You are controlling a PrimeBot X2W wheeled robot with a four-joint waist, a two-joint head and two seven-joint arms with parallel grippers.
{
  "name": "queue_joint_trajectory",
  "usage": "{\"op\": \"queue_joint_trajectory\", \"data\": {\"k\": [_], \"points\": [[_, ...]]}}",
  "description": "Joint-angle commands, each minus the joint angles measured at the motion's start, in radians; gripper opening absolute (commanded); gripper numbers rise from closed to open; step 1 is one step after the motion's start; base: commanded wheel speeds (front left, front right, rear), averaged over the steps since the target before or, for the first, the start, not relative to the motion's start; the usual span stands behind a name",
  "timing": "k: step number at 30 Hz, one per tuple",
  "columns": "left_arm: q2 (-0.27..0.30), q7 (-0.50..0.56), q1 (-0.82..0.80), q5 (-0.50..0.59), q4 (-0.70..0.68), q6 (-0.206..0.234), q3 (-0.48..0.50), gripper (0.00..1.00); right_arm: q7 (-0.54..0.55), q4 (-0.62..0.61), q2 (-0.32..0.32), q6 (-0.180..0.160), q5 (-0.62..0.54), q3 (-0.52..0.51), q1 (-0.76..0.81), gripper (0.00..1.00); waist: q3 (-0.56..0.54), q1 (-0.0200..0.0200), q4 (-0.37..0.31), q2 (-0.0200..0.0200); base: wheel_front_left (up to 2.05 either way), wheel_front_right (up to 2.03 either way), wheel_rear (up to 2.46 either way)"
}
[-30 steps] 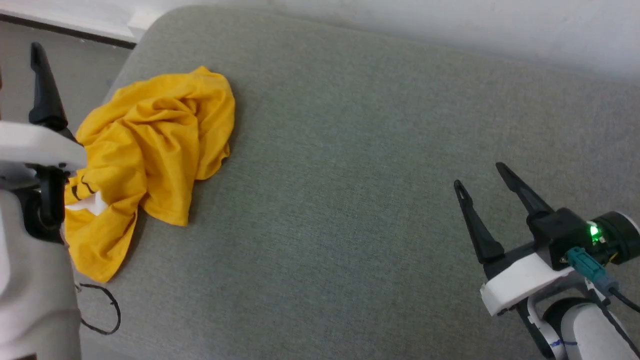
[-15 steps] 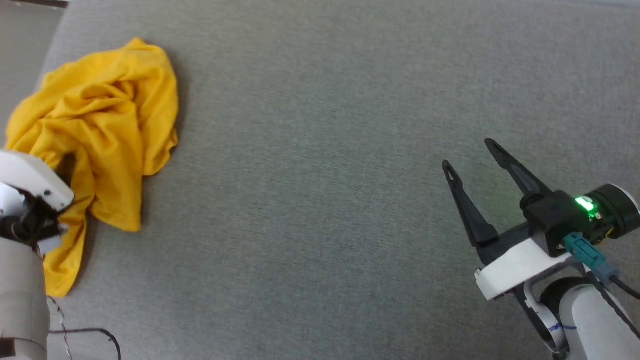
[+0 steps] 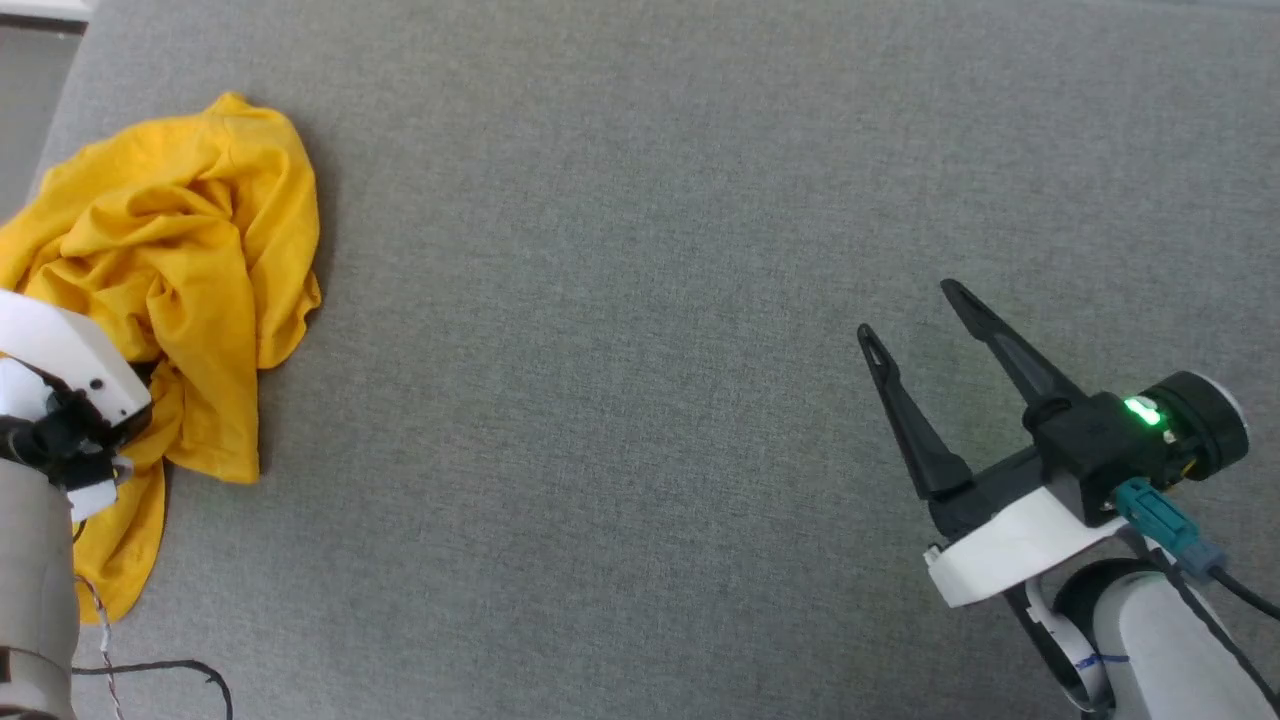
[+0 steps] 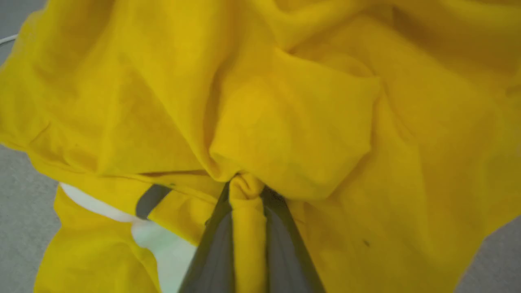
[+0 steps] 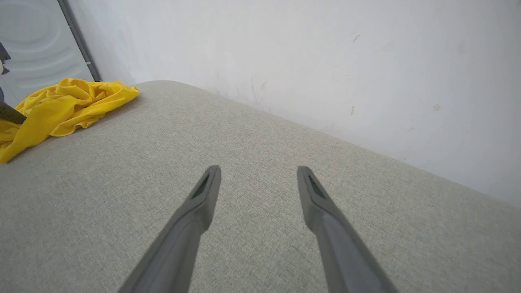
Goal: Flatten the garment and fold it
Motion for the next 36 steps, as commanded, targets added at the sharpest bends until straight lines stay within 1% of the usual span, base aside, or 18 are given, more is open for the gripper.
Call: {"op": "queue_joint_trajectory", "data": {"k": [1,4,9,12,16,19,23,25,28,32,36], "points": [[-0.046,0.003,0.036,-0.004,0.011,-0.008,-0.018,0.0,-0.008,0.007,0.006,-0.002,0.008,0.004,-0.017,1.0,-0.023,0.0001,-0.008,0.0,0.0,0.0,0.0],[-0.009,-0.067,0.031,0.004,-0.028,-0.008,-0.027,0.0,-0.029,0.03,0.024,-0.002,0.013,0.001,-0.014,1.0,-0.062,0.0001,-0.015,0.0,0.0,0.0,0.0],[0.05,-0.175,0.003,0.042,-0.122,-0.008,-0.071,0.0,-0.065,0.084,0.064,-0.002,0.019,-0.012,0.012,1.0,-0.146,0.0001,-0.022,0.0,0.0,0.0,0.0],[0.07,-0.284,-0.025,0.076,-0.181,-0.008,-0.092,0.0,-0.085,0.11,0.09,-0.002,0.019,-0.026,0.032,1.0,-0.196,0.0001,-0.026,0.0,0.0,0.0,0.0],[0.09,-0.462,-0.073,0.143,-0.254,-0.006,-0.133,0.0,-0.11,0.138,0.117,-0.002,0.02,-0.046,0.055,1.0,-0.263,0.0001,-0.044,0.0,0.0,0.0,0.0],[0.097,-0.565,-0.115,0.183,-0.306,-0.006,-0.168,0.0,-0.124,0.153,0.132,-0.002,0.019,-0.069,0.074,1.0,-0.311,0.0001,-0.065,0.0,0.0,0.0,0.0],[0.079,-0.666,-0.159,0.226,-0.384,-0.007,-0.225,0.0,-0.133,0.163,0.146,-0.002,0.015,-0.098,0.101,1.0,-0.365,0.0001,-0.106,0.0,0.0,0.0,0.0],[0.067,-0.692,-0.167,0.244,-0.427,-0.007,-0.254,0.0,-0.134,0.165,0.15,-0.002,0.015,-0.108,0.115,1.0,-0.39,0.0001,-0.136,0.0,0.0,0.0,0.0],[0.042,-0.722,-0.165,0.238,-0.489,-0.008,-0.278,0.0,-0.129,0.161,0.154,-0.002,0.012,-0.126,0.137,1.0,-0.417,0.0001,-0.186,0.0,0.0,0.0,0.0],[-0.016,-0.721,-0.124,0.2,-0.595,-0.008,-0.308,0.0,-0.115,0.142,0.156,-0.002,0.01,-0.15,0.158,1.0,-0.424,0.0001,-0.258,0.0,0.0,0.0,0.0],[-0.102,-0.694,-0.05,0.149,-0.724,-0.006,-0.338,0.0,-0.104,0.126,0.157,-0.002,0.017,-0.17,0.172,1.0,-0.42,0.0001,-0.322,0.0,0.0,0.0,0.0]]}}
